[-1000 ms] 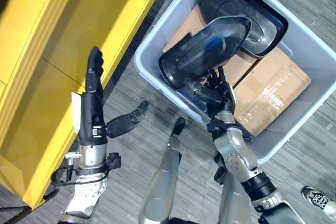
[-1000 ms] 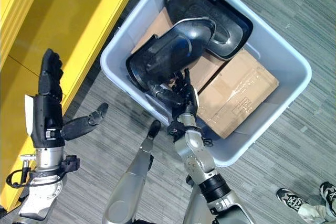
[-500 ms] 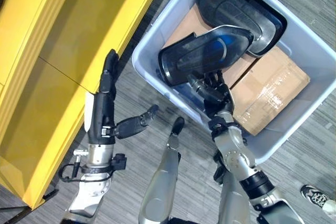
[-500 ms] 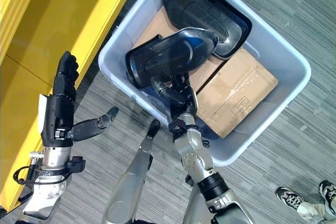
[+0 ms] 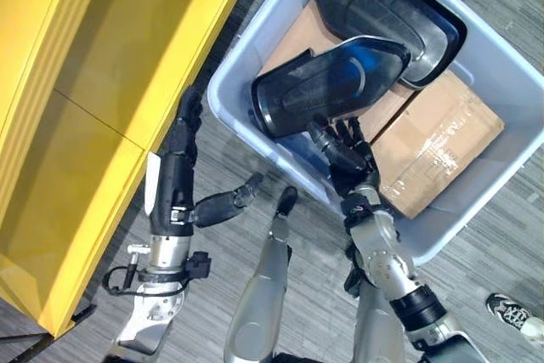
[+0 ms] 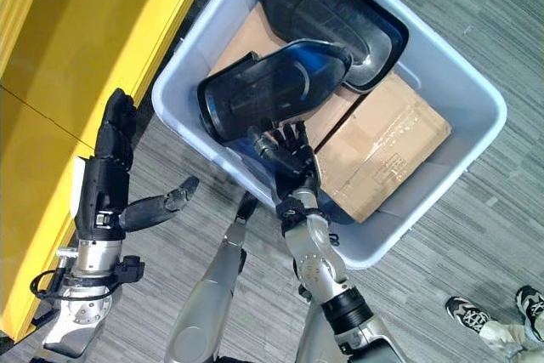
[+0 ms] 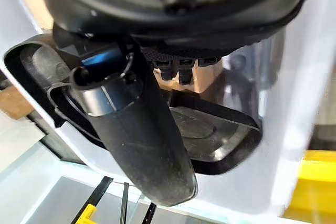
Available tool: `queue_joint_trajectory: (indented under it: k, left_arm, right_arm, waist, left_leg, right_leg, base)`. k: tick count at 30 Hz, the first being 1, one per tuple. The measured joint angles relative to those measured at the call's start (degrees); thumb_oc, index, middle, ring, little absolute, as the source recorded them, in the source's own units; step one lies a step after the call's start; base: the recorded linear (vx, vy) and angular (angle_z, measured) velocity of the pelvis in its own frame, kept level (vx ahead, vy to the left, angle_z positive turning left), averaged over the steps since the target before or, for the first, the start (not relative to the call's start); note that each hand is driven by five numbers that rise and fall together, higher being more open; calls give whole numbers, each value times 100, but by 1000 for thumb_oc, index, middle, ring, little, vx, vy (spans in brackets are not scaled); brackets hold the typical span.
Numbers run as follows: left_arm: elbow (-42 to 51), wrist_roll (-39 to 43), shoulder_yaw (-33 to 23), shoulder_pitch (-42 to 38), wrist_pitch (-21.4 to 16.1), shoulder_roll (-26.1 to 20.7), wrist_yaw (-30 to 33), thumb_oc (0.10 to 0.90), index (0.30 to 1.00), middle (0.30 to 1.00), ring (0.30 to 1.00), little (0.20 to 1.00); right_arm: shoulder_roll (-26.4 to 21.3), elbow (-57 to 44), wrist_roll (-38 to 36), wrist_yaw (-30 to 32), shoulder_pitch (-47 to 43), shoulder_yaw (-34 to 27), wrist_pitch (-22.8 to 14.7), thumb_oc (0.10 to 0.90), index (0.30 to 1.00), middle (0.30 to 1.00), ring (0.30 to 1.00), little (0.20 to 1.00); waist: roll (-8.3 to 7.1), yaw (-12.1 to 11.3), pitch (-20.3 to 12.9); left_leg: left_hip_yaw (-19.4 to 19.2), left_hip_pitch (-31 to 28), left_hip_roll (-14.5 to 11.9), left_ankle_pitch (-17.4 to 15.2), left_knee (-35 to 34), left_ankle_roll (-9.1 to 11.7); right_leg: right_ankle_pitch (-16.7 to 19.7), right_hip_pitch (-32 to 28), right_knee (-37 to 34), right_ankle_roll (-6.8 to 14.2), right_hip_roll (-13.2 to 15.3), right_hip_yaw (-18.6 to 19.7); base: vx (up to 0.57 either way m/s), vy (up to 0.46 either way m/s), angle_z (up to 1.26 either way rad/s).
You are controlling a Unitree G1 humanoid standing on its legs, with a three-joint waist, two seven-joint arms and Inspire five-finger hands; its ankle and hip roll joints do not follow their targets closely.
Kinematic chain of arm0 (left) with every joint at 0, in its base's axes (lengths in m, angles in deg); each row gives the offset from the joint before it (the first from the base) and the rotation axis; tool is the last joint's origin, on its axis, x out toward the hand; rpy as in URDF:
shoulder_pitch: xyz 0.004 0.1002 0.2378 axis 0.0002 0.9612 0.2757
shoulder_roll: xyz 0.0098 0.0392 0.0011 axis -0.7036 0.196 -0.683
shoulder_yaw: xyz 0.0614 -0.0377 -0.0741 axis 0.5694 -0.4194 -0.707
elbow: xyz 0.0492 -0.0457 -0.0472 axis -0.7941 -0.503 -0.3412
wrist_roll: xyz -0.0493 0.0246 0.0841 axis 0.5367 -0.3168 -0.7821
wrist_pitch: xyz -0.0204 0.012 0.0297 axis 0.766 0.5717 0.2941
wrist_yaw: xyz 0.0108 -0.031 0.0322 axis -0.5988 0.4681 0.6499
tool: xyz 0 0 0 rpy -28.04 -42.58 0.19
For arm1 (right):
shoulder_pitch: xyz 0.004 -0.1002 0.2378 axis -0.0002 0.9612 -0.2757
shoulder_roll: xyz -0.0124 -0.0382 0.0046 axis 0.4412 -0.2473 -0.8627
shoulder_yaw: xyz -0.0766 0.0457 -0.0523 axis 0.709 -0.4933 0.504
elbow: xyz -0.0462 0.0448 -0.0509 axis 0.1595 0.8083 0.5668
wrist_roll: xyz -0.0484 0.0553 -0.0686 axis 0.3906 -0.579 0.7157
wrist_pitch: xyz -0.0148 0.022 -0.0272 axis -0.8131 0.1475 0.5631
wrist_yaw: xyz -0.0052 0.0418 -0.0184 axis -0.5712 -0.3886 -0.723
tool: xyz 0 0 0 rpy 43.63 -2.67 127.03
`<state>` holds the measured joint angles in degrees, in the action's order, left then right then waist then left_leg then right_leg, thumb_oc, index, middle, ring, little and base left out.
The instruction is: Move parts from the plastic box to the shelf.
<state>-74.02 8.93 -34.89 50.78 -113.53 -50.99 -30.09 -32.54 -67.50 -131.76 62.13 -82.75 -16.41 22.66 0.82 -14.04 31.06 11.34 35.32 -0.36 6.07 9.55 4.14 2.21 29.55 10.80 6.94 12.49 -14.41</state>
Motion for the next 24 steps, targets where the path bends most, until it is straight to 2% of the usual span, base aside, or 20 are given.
queue_joint_trajectory:
  k: [4, 7, 15, 24]
  left_arm:
    - [82, -35, 21, 10, -27, 0, 65, 900, 1000, 1000, 1000, 1000]
    - [92, -82, 32, 20, -59, 0, 242, 900, 1000, 1000, 1000, 1000]
    - [111, -208, 57, 22, -64, 0, 245, 900, 1000, 1000, 1000, 1000]
    - [111, -188, 81, -12, -64, -14, 223, 900, 1000, 1000, 1000, 1000]
  right_arm:
    - [-215, -437, 18, -204, 548, 137, 11, 900, 1000, 1000, 1000, 1000]
    - [-305, -533, 79, -293, 773, 229, -4, 900, 1000, 1000, 1000, 1000]
    - [-266, -399, 47, -285, 687, 190, -12, 900, 1000, 1000, 1000, 1000]
    - [-72, 42, -247, -179, 190, 132, -156, 900, 1000, 1000, 1000, 1000]
  waist:
    - [-9, 44, 2]
    - [-24, 165, 5]
    - [-25, 181, 5]
    - [-23, 133, 4]
  left_leg:
    - [-8, 25, -31, -3, -16, -4]
    - [-29, 34, -28, -7, -18, -7]
    - [-120, 27, -57, -7, -9, -6]
    - [-117, -8, -57, -2, 27, -1]
  right_leg:
    - [11, 6, -51, 0, -14, -3]
    - [28, 9, -82, -4, -31, 9]
    - [74, 53, -90, -1, -62, 122]
    - [86, 9, -75, -16, -62, 119]
  base:
    - [-8, 3, 0]
    - [-11, 18, -2]
    - [3, 14, -6]
    - [0, 0, 0]
